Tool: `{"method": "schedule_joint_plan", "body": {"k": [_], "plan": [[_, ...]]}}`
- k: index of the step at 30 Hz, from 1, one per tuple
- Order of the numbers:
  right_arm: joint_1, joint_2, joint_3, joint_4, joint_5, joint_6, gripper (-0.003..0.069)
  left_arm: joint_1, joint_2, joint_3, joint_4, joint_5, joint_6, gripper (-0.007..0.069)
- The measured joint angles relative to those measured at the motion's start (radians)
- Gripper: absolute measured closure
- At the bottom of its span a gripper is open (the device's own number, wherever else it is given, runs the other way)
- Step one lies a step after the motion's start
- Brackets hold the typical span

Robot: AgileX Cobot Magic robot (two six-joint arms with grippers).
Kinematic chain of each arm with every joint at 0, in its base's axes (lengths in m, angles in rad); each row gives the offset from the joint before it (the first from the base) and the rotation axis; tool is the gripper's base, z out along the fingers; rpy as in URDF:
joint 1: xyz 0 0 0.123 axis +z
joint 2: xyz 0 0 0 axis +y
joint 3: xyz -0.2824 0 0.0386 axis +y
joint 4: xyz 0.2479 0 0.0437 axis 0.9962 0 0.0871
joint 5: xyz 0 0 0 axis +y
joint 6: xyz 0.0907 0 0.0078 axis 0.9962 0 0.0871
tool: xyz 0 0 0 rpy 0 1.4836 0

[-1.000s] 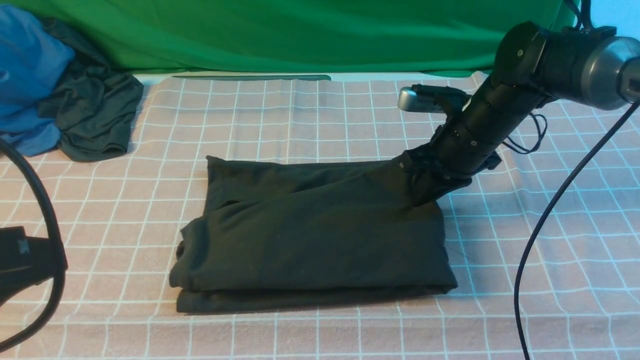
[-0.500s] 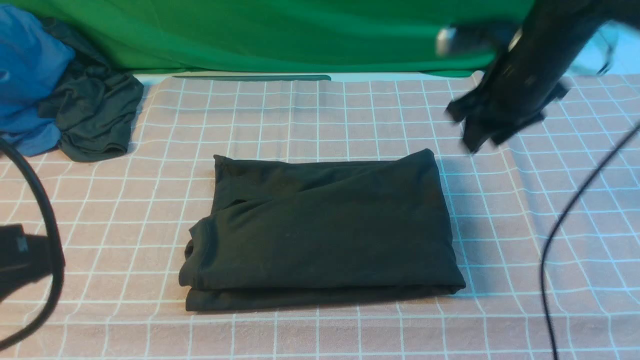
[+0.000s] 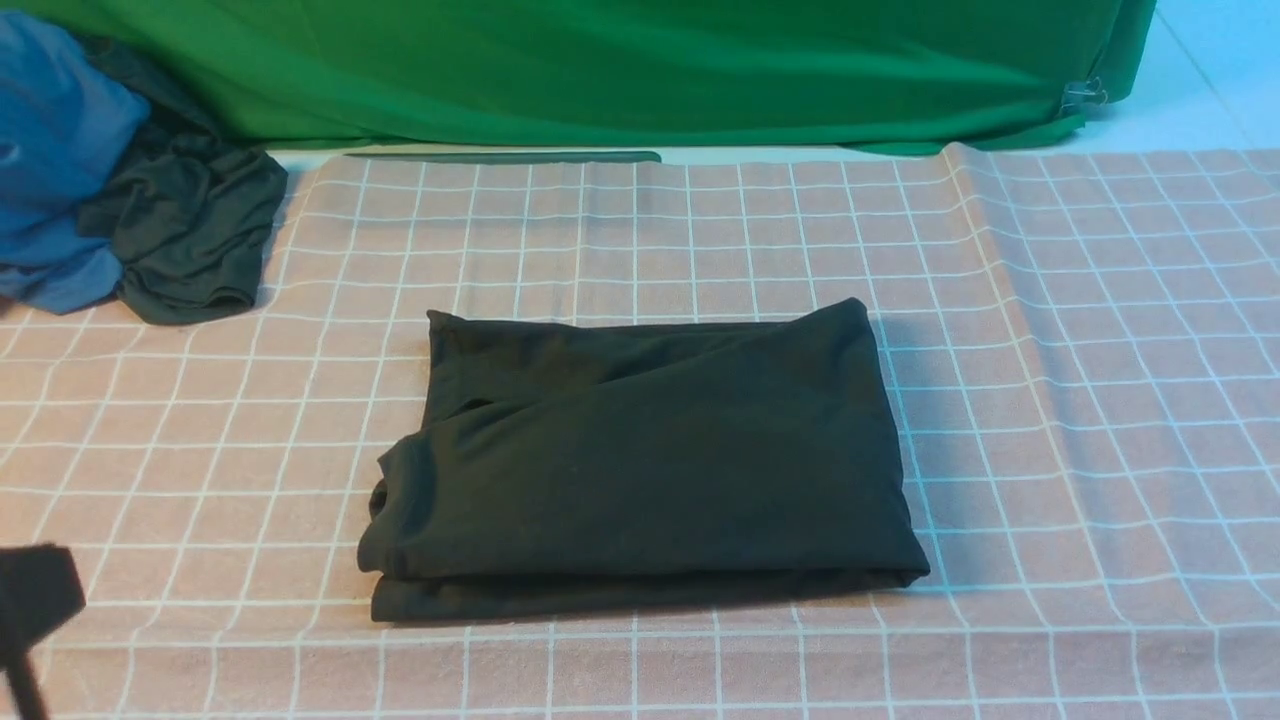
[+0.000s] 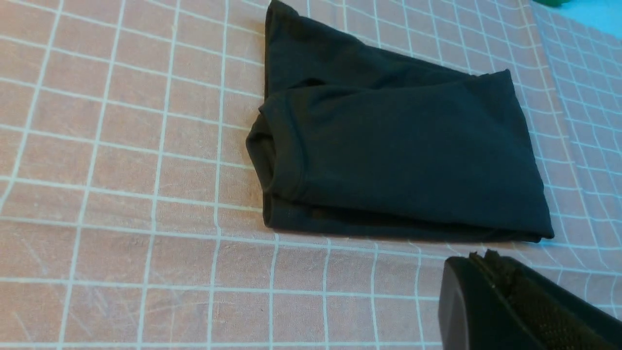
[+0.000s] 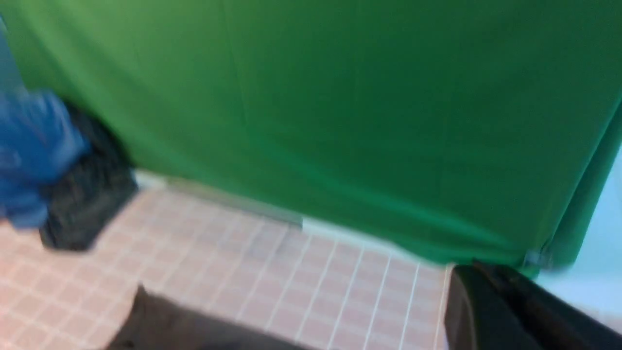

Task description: Fold a long-sleeved shirt over a pink coffee tablecloth.

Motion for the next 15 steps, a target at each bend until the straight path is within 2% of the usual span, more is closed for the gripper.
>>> {"method": "schedule_joint_plan", "body": {"k": [9,15], "plan": [[0.0,-0.533,0.547,-0.003,-0.351,-0.02,0.0616,0.0,-0.211,0.043,-0.105,-0.148,0.002,0.0611],[0.0,-0.787,0.827,-0.003,-0.596,-0.016,0.0615,0.0,-0.256,0.096,-0.103,-0.166,0.002,0.0611]]}}
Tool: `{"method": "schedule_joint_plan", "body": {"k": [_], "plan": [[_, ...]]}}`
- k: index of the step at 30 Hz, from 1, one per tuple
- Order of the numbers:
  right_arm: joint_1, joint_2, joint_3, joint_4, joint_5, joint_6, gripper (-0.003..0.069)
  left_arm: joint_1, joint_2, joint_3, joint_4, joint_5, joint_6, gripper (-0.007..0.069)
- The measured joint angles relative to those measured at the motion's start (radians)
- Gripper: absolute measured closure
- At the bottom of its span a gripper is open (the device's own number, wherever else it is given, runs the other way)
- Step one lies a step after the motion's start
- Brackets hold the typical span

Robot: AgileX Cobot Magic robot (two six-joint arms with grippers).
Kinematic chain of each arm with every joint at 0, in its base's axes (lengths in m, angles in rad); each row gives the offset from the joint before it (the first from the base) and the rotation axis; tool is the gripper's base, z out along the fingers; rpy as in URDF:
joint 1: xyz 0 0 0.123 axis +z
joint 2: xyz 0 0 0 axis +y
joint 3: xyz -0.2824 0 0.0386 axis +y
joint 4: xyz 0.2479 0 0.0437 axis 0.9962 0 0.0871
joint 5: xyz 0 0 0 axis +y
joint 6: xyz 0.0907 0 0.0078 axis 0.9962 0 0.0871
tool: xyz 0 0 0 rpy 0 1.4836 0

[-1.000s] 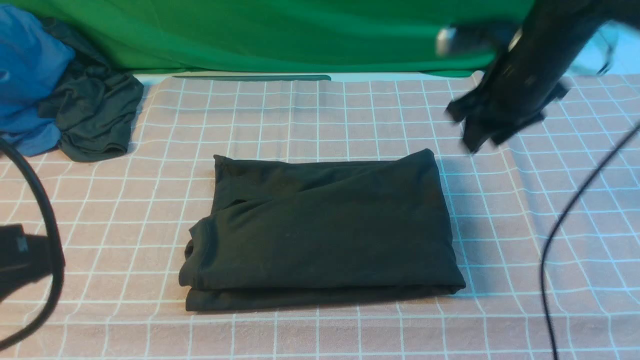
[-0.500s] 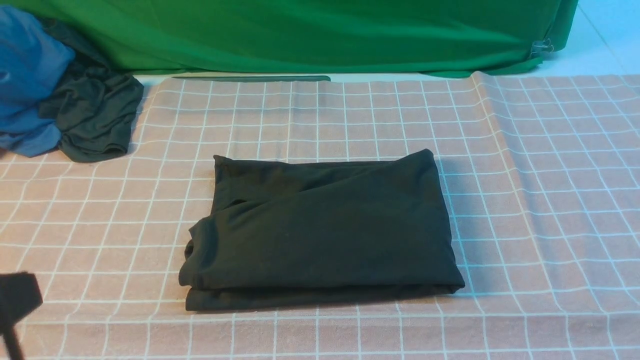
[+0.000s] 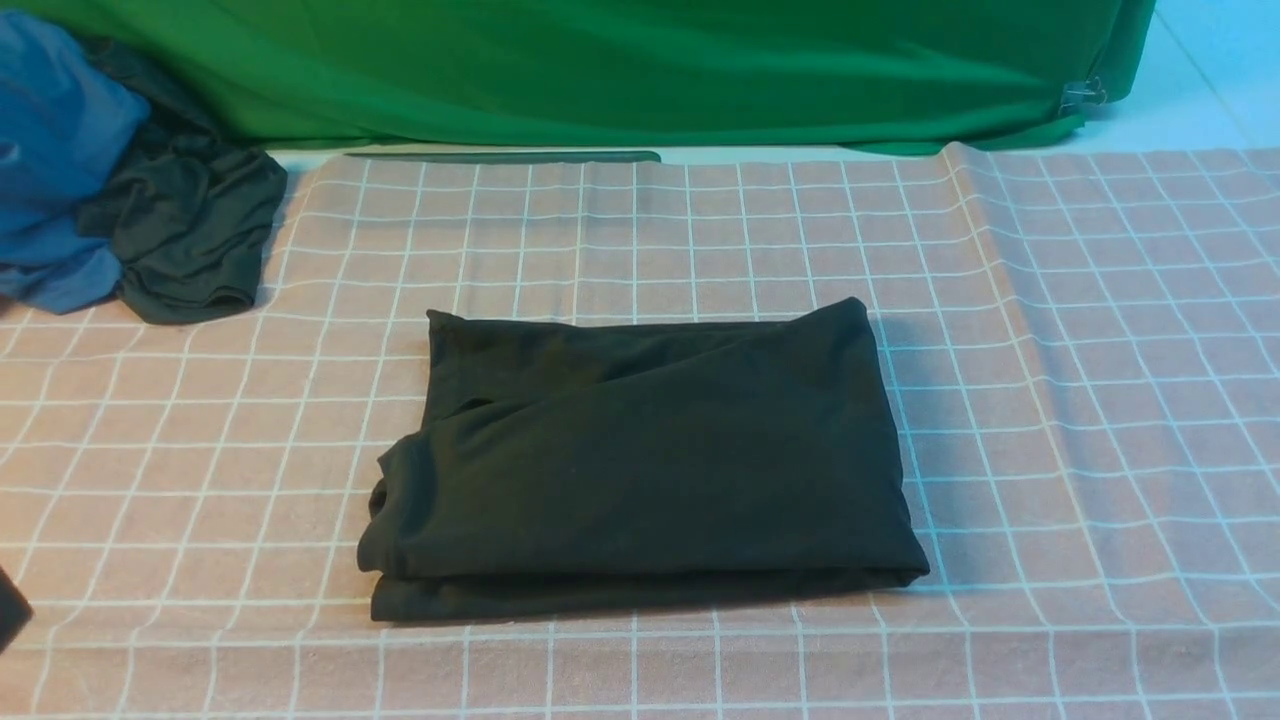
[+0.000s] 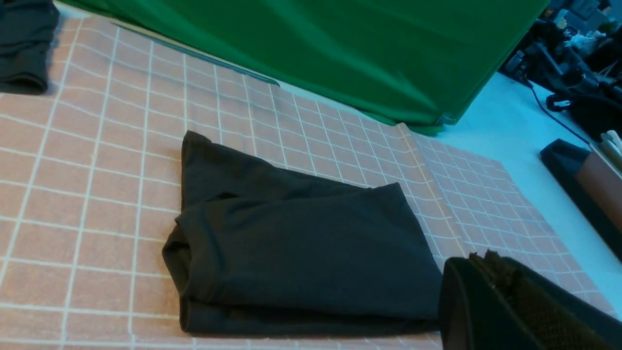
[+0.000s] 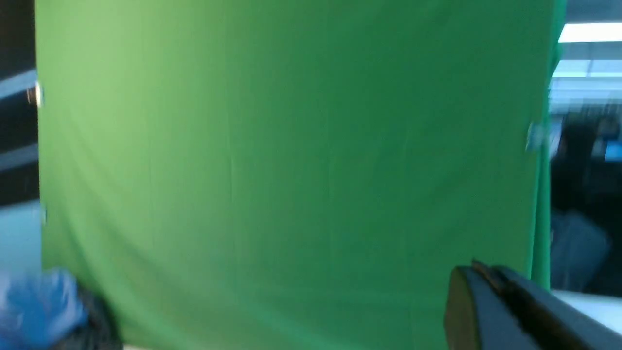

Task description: Fold a long-sleeved shirt over a pink coffee tablecloth.

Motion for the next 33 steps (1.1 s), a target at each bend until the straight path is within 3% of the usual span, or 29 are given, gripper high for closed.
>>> {"method": "schedule_joint_plan", "body": {"k": [5,28,31,33], "plan": [[0.0,-0.087,0.093,0.0,-0.128,0.009,0.0614,0.0,0.0,0.028,0.03,-0.002,0.001,0.0611],[0.0,-0.093,0.098,0.0,-0.131,0.014,0.0569,0.0,-0.001,0.032,0.048,-0.006,0.002,0.0611],[0.0,-0.093,0.098,0.0,-0.131,0.014,0.0567,0.0,-0.002,0.063,0.06,-0.078,0.043,0.0611],[0.0,-0.093,0.098,0.0,-0.131,0.014,0.056,0.0,-0.001,0.126,0.059,-0.244,0.078,0.0611]]}}
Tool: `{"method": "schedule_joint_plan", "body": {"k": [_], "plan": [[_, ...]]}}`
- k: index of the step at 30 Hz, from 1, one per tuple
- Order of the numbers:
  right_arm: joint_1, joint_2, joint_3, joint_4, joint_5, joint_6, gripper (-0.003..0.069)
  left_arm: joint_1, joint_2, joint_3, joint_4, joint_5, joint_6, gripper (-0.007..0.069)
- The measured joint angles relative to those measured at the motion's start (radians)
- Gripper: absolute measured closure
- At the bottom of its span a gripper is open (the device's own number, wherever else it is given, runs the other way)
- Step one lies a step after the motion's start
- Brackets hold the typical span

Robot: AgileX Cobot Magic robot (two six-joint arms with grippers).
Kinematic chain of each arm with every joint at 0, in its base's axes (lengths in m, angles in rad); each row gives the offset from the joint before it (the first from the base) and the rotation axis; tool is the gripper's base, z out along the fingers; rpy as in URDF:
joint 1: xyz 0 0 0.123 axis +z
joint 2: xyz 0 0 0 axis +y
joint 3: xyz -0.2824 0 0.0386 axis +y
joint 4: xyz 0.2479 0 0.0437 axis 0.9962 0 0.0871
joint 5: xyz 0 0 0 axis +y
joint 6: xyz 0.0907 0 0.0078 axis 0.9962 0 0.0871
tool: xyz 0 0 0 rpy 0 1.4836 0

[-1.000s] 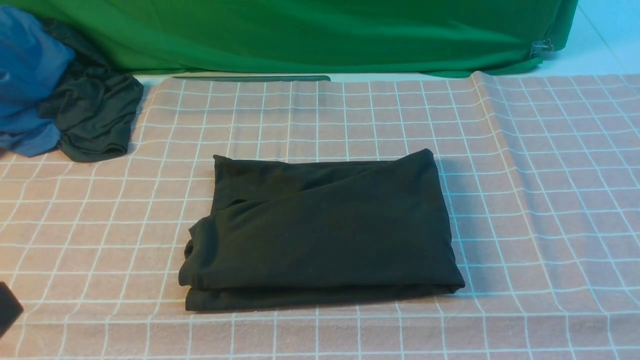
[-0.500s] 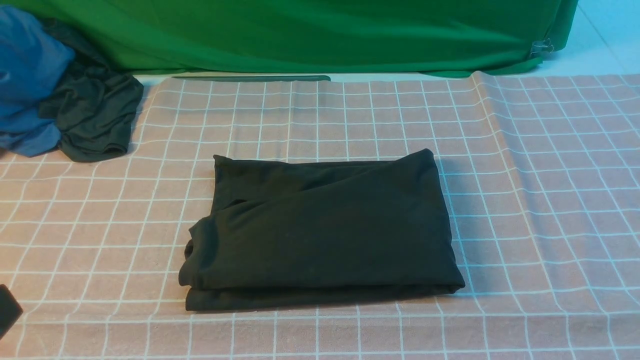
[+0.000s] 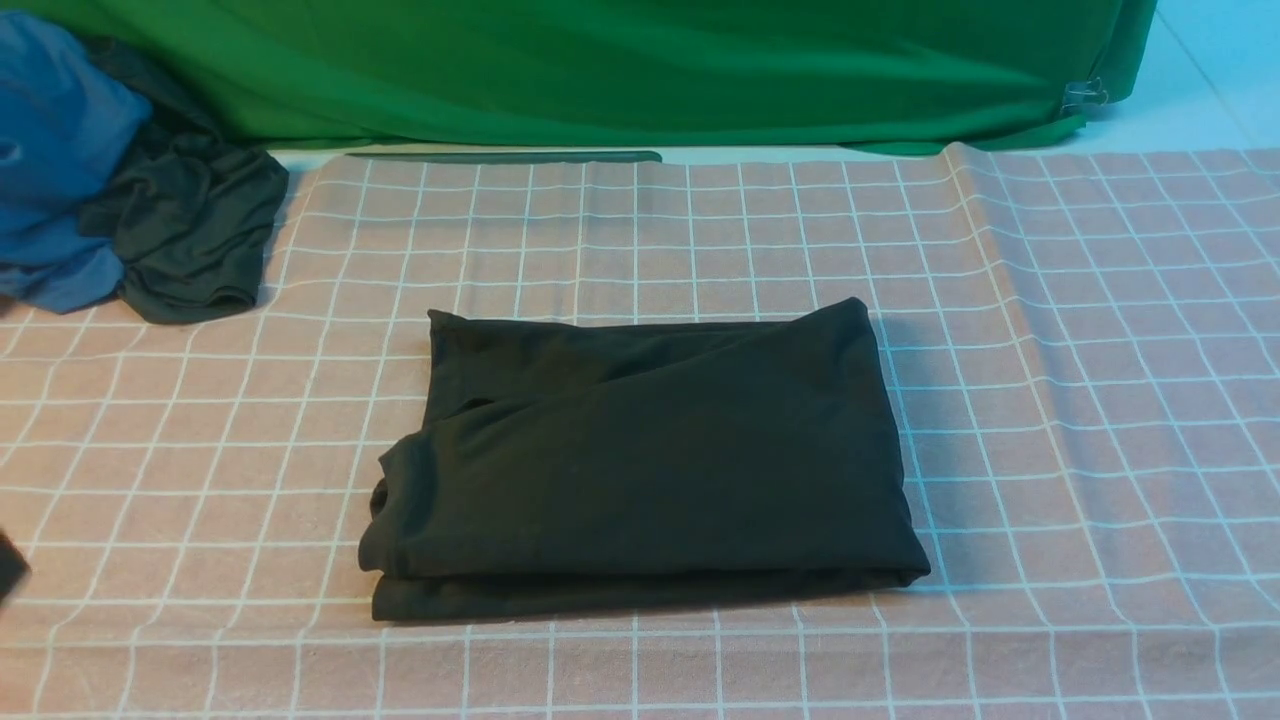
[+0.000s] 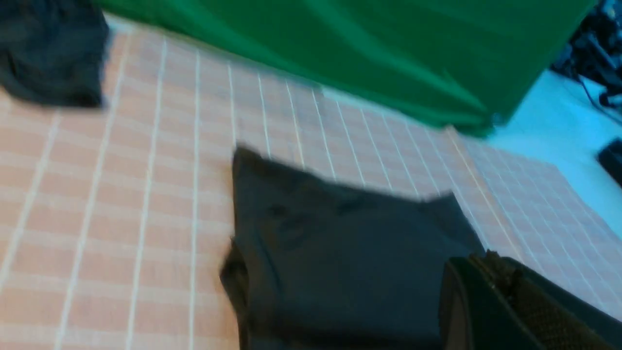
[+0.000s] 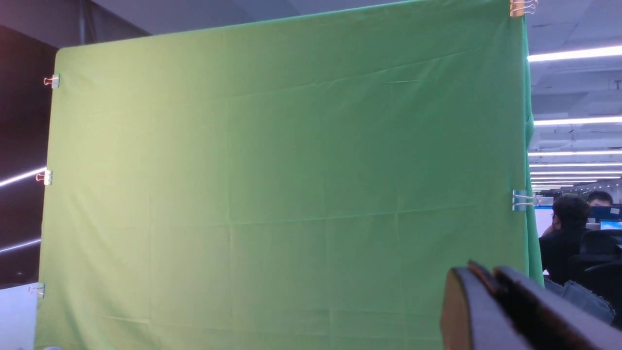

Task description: Fold a long-sleeved shirt over a pink coffee tablecloth.

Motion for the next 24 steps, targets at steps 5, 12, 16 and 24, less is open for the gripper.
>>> {"method": "schedule_joint_plan", "body": {"k": [5,12,16,24], "plan": [[0.0,0.0,0.0,0.0,0.0,0.0,0.0547,0.0,-0.008,0.201,0.056,-0.374,-0.052,0.0611],[0.0,-0.001,0.0,0.0,0.0,0.0,0.0536,0.0,-0.101,0.522,0.246,-0.501,-0.193,0.061],[0.0,-0.001,0.001,0.0,0.003,0.0,0.0533,0.0,-0.13,0.556,0.266,-0.45,-0.195,0.061],[0.0,-0.001,0.001,0.0,0.004,0.0,0.0517,-0.001,-0.135,0.557,0.276,-0.449,-0.158,0.061]]}}
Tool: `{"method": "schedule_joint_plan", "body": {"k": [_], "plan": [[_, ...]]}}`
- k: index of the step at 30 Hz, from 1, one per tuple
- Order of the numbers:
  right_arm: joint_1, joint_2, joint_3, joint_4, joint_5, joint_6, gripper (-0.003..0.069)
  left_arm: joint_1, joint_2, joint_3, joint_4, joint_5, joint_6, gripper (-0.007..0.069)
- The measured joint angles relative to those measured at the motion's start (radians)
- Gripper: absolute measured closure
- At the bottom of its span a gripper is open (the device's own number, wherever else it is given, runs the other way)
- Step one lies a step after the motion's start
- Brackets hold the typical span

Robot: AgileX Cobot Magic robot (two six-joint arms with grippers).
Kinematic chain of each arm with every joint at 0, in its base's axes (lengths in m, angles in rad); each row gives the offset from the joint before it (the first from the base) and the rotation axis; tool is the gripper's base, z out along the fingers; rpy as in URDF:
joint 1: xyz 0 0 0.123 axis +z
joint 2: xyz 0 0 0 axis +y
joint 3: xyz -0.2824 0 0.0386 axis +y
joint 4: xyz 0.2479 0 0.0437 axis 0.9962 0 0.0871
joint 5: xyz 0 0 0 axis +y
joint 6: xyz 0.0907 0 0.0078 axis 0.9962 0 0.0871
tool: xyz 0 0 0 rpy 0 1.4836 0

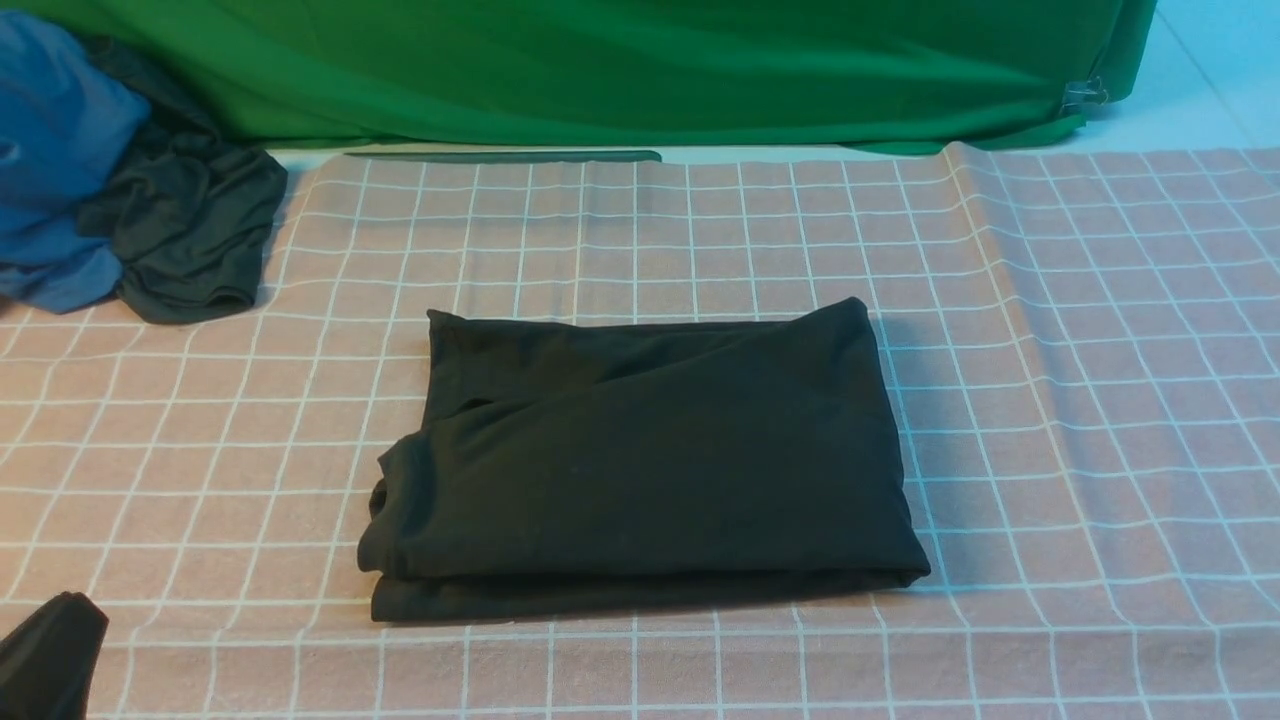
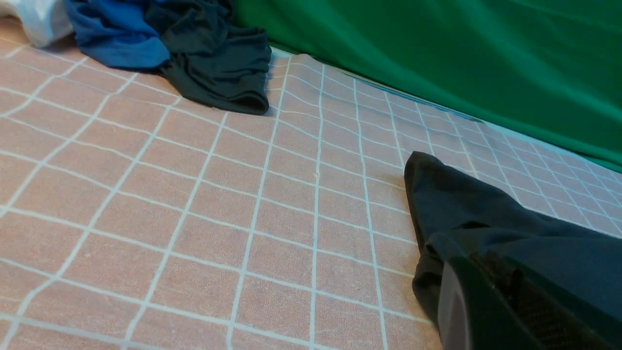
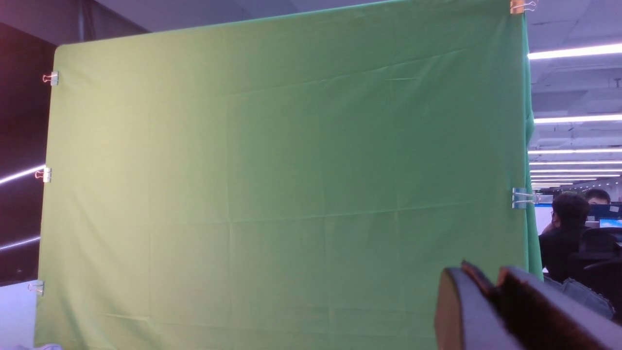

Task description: Fold a long-sleeved shirt over a pink coffee tablecloth.

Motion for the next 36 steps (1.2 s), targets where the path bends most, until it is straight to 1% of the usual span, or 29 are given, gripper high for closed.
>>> {"method": "schedule_joint_plan", "body": {"k": [18,27,31,36], "plan": [[0.0,0.0,0.0,0.0,0.0,0.0,0.0496,0.0,-0.001,0.0,0.029,-0.001,0.015,0.061],[-0.004,-0.008,0.0,0.0,0.007,-0.024,0.0477,0.0,-0.001,0.0,0.029,-0.001,0.015,0.061],[-0.049,-0.016,0.003,-0.004,0.074,-0.05,0.0472,0.0,-0.001,0.0,0.03,-0.001,0.015,0.061],[-0.175,-0.018,0.115,-0.004,0.11,-0.138,0.0463,0.0,-0.001,0.0,0.03,-0.001,0.015,0.061]]}}
